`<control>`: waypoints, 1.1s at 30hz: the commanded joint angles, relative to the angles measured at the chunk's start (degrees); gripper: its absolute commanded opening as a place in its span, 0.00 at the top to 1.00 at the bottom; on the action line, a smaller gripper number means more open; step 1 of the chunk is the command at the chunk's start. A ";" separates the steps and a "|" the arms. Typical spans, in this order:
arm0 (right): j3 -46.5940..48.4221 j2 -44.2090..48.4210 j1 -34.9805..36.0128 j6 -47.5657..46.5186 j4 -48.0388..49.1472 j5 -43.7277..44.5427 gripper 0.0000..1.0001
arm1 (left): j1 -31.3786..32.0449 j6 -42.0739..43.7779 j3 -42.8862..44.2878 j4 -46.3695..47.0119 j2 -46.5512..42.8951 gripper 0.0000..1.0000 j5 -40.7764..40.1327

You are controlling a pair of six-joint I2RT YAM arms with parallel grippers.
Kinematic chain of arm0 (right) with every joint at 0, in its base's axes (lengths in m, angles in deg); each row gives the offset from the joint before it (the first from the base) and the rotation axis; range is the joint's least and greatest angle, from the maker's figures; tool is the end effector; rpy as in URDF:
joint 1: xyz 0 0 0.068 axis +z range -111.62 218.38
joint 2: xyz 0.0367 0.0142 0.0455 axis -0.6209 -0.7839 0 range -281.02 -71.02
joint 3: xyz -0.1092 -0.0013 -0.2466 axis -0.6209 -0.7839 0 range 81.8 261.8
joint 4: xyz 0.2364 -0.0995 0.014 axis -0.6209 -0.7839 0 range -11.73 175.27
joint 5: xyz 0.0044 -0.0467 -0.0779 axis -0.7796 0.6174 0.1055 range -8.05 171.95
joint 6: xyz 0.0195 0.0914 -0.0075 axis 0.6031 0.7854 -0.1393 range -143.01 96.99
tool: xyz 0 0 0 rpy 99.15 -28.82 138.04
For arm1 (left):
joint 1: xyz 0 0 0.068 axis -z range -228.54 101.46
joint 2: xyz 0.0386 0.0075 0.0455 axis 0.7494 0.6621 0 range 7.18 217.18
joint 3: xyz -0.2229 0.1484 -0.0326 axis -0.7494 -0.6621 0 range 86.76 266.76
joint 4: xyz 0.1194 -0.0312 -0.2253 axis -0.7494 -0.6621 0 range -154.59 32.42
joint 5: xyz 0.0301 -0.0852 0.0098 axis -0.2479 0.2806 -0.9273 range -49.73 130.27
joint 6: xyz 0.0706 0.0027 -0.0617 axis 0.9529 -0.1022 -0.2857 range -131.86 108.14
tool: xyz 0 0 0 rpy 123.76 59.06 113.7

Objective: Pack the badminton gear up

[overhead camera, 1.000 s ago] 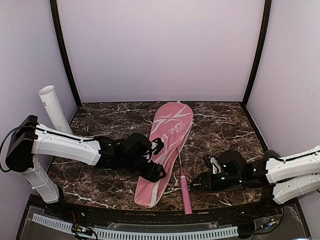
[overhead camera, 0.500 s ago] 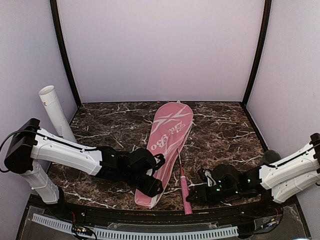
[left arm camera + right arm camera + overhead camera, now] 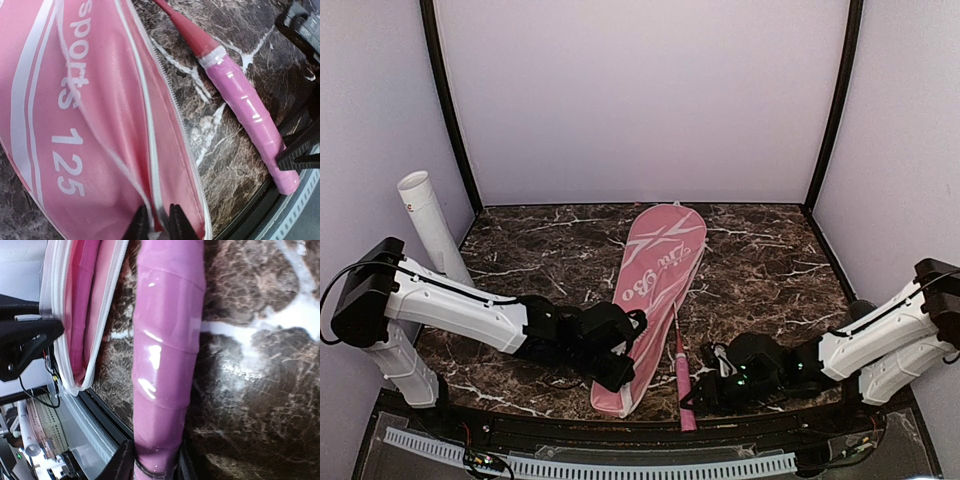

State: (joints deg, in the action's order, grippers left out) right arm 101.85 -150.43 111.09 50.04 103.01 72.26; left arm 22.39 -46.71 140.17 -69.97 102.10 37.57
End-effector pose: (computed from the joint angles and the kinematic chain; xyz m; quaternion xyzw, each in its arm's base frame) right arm 0.0648 0.2560 0.0893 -0.0319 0.9091 0.4128 0.0466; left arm 0.1199 -0.3345 0.1311 0.2874 0.9060 -0.2336 0.2048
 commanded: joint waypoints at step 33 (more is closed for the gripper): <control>12.12 -13.94 -8.02 -1.41 16.51 -1.53 0.91 | 0.25 -0.49 0.09 10.60 0.20 1.00 7.39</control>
State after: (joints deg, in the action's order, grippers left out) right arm 111.38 -163.81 104.62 50.70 112.37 69.81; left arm 22.33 -47.08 140.73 -60.70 105.42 43.04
